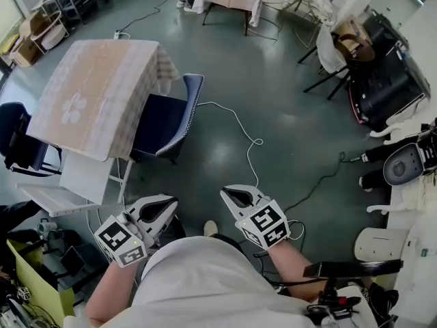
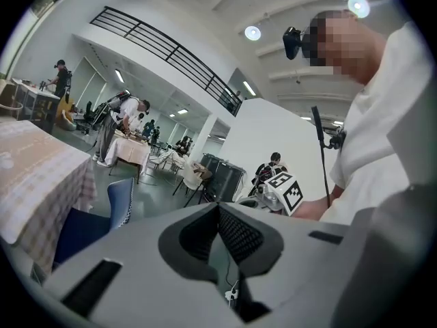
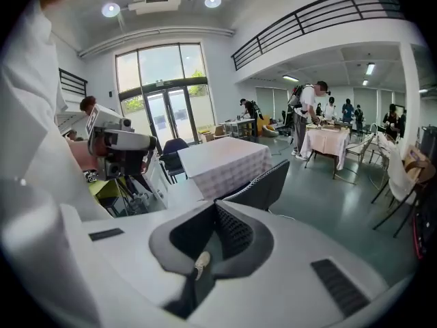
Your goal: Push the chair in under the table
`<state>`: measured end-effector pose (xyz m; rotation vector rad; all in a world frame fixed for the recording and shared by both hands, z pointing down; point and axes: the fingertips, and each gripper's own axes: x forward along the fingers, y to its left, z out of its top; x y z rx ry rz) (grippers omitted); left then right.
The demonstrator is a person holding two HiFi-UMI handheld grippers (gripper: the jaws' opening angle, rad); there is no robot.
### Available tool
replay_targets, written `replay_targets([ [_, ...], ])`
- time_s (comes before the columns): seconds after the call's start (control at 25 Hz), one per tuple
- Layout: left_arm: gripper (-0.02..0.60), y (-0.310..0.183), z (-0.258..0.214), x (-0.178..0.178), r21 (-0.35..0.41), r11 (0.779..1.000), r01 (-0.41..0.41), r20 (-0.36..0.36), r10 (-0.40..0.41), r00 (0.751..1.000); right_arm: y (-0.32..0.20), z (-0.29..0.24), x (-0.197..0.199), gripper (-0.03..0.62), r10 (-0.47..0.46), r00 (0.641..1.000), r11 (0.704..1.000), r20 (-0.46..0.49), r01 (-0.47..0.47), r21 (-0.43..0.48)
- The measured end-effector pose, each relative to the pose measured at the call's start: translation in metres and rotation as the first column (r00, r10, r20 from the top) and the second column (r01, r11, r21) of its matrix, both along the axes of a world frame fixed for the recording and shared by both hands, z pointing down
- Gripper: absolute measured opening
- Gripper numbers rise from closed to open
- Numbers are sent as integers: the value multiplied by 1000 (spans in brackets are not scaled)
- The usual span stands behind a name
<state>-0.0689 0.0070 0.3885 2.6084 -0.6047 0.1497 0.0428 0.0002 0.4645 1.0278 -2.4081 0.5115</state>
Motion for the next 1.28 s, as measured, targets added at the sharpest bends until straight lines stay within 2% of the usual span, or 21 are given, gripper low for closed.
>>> replay_targets([
  [0.2, 9, 33, 8, 11, -25, 999, 38, 29, -37, 999, 31, -1, 7, 14, -60, 998, 998, 18, 59, 24],
  [0.36, 9, 47, 12, 14, -29, 999, 37, 38, -36, 999, 44, -8, 3, 14, -87, 996, 995, 22, 86, 54],
  [0.68, 9, 54, -1, 37, 6, 998, -63, 37, 63, 997, 59, -26, 5, 14, -48, 998, 995, 41, 44, 86],
  [0.8, 9, 51, -6, 30, 19, 997, -76, 27, 76, 997, 59, -29, -5, 14, -44, 998, 995, 38, 41, 90],
  [1.28, 9, 38, -3, -23, -10, 998, -69, 13, 69, 998, 43, -35, -56, 14, -53, 998, 996, 26, 51, 73],
])
